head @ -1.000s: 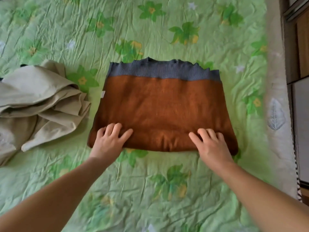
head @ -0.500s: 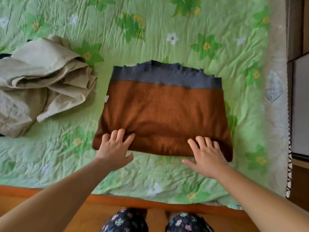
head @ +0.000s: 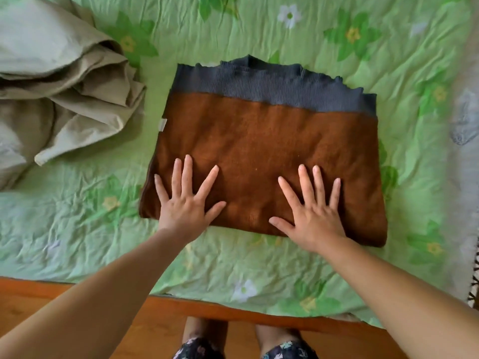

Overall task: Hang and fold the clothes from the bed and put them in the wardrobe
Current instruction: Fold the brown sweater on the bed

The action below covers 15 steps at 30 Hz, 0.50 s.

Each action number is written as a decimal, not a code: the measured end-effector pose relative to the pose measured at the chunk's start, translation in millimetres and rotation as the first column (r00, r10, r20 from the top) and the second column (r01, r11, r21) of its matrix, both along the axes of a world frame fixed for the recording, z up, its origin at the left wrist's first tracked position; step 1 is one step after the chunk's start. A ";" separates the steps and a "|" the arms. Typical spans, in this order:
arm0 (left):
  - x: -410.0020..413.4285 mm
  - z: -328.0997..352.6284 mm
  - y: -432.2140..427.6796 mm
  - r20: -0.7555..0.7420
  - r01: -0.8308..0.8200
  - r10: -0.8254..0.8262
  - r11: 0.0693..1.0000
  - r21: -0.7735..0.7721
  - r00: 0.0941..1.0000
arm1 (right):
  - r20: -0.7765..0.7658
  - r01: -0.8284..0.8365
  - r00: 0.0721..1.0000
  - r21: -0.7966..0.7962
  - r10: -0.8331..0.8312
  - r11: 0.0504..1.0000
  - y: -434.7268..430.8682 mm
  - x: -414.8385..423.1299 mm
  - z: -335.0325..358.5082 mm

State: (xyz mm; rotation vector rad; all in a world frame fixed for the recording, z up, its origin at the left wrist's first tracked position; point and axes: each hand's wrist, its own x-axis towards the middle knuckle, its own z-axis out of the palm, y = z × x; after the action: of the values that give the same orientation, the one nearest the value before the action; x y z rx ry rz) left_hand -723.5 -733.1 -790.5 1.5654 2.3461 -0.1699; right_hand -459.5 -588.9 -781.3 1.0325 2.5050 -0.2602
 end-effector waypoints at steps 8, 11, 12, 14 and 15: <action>-47.4 29.8 -28.6 0.219 -0.484 0.476 0.875 -0.017 0.852 | -0.076 -0.228 0.970 0.045 0.231 0.973 57.6 -124.0 29.0; -65.9 32.3 -32.6 0.476 -0.639 0.570 0.769 -0.019 0.670 | -0.099 -0.373 0.919 0.089 0.381 0.924 84.2 -203.3 31.5; -70.7 33.6 -30.7 0.536 -0.687 0.600 0.725 -0.052 0.594 | -0.084 -0.442 0.890 0.093 0.449 0.892 88.7 -228.2 34.4; -78.1 35.7 -25.7 0.616 -0.748 0.657 0.645 -0.160 0.435 | -0.024 -0.595 0.800 0.094 0.599 0.798 90.4 -272.2 42.6; -81.0 36.1 -24.8 0.651 -0.760 0.671 0.613 -0.216 0.356 | 0.027 -0.671 0.740 0.099 0.672 0.735 87.4 -290.8 46.0</action>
State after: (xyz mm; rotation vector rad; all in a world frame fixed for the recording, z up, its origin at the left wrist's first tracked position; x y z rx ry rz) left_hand -804.4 -757.9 -754.4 0.3087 2.1507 0.6744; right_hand -750.3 -501.5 -735.3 0.0870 2.7279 0.0892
